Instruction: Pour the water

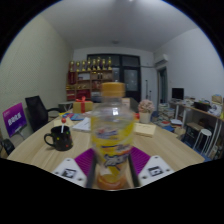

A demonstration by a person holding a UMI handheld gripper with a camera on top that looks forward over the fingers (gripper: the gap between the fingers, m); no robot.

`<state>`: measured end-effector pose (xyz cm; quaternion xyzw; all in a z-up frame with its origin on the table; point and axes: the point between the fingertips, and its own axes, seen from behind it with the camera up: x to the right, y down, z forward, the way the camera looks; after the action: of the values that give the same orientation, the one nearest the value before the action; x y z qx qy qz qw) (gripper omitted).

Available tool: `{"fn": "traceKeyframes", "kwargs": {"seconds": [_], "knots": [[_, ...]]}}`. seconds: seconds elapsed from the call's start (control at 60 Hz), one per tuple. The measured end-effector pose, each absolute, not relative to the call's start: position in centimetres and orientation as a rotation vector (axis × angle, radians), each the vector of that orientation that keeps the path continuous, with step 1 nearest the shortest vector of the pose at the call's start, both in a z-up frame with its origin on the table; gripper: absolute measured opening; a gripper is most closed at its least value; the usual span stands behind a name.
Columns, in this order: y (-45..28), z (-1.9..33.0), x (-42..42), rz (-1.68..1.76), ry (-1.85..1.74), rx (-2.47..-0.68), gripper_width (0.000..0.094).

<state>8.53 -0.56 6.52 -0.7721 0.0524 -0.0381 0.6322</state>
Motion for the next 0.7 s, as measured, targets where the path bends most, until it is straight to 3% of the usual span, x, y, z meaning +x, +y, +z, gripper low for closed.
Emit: {"fn": "traceKeyframes", "kwargs": {"seconds": [0.017,0.15,0.267,0.283,0.35,0.5,0.633,0.7], "knots": [[-0.3,6.4,8.3,-0.086,0.112,-1.769,0.0492],[0.2,6.6,7.3,-0.147,0.016,-1.736,0.0432],[0.5,6.4,6.7,-0.121,-0.049,-1.827,0.0411],[0.6,6.3,6.7,-0.114,-0.055,-1.847,0.0354],[1.5,6.9,7.2,-0.154,-0.093,-1.886,0.0311],[5.2,13.1,9.3,-0.494,-0.437,-1.884,0.0309],[9.8,17.9,8.9,-0.884,-0.859,-1.766,0.0306],[12.1,17.7,6.6,-1.076,-1.078,-1.667,0.031]]}}
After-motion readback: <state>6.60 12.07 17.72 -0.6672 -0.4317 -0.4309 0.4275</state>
